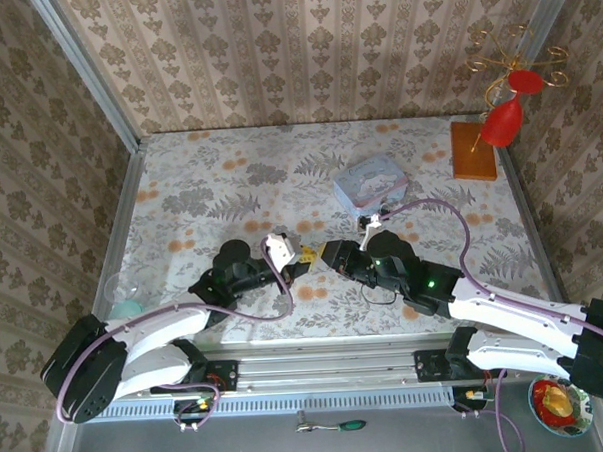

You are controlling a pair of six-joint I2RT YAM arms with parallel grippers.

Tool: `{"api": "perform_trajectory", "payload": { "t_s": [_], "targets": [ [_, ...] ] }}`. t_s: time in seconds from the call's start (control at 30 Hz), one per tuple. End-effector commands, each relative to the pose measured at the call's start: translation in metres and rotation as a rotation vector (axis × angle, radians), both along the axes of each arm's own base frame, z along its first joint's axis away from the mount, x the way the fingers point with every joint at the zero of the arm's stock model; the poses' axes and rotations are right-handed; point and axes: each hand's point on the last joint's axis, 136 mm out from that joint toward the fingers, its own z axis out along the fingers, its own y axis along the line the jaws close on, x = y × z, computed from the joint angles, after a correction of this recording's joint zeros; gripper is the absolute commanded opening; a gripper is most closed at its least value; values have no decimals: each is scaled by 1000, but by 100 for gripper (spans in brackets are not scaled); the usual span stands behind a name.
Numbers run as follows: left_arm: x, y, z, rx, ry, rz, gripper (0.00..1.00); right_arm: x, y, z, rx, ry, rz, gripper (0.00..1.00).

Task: Unlock the padlock with the key

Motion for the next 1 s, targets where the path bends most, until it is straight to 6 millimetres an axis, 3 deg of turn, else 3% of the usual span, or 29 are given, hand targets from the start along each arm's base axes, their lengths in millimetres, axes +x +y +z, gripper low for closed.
{"api": "perform_trajectory", "payload": {
  "t_s": [0.0,0.13,0.2,0.27,0.37,0.43,0.57,0.8,0.97],
  "targets": [
    [5,2,4,48,-21,19,0,3,-12,5,-80,-57,-4,38],
    [7,4,0,103,-14,33,0,8,-27,12,-214,-175,33,55],
    [6,5,-3,152,-5,27,0,10,-41,12,-380,-301,60,59],
    [5,6,-7,197,1,19,0,10,-51,11,-522,-435,109,60],
    [-2,6,-10,257,-8,-16,0,-1,-48,4,-649,-625,262,56],
    [-6,5,-8,262,-15,-41,0,-14,-41,2,-661,-711,370,49],
    [-17,1,-7,268,-2,-109,0,-36,-30,1,-614,-832,502,53],
    [-31,-7,-14,291,15,-194,0,-45,-14,-13,-608,-831,636,52],
    [-40,-9,-19,308,23,-248,0,-44,-4,-20,-608,-793,687,46]
  ]
}}
